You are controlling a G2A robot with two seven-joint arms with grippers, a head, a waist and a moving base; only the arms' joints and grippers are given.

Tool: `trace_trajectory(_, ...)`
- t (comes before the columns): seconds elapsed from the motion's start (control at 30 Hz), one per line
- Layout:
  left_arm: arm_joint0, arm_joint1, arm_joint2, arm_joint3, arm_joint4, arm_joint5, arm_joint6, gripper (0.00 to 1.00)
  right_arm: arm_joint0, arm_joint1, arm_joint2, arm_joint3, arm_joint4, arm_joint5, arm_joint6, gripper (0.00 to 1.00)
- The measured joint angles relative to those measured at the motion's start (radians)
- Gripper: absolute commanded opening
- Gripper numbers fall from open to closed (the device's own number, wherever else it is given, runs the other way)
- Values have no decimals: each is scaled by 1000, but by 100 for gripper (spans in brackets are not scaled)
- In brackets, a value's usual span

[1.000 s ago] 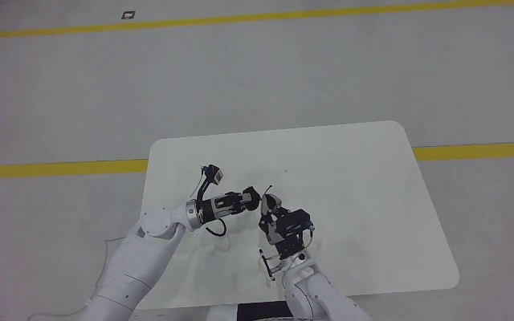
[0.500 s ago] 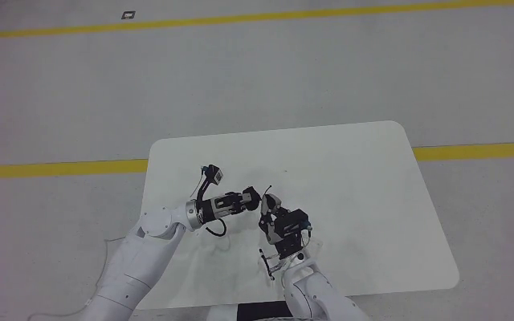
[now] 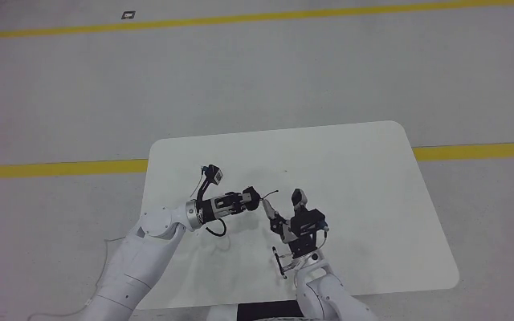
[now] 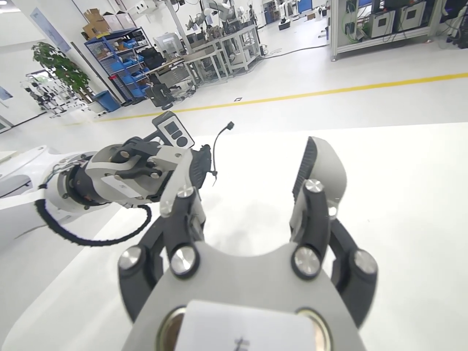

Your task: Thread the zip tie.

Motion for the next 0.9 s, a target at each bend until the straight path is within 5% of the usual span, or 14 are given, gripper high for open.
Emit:
trace_trajectory(0.17, 0, 0, 0, 0, 0, 0, 0, 0, -32, 14, 34, -7, 18, -103, 60, 100)
trace_trajectory(0.7, 2, 0, 1, -4, -4, 3, 3, 0, -32, 13, 32, -7, 24, -95, 56, 100)
trace_trajectory(0.9, 40, 7, -18, -36, -136, 15, -63, 0, -29, 14, 46, 8, 241, -225, 139, 100)
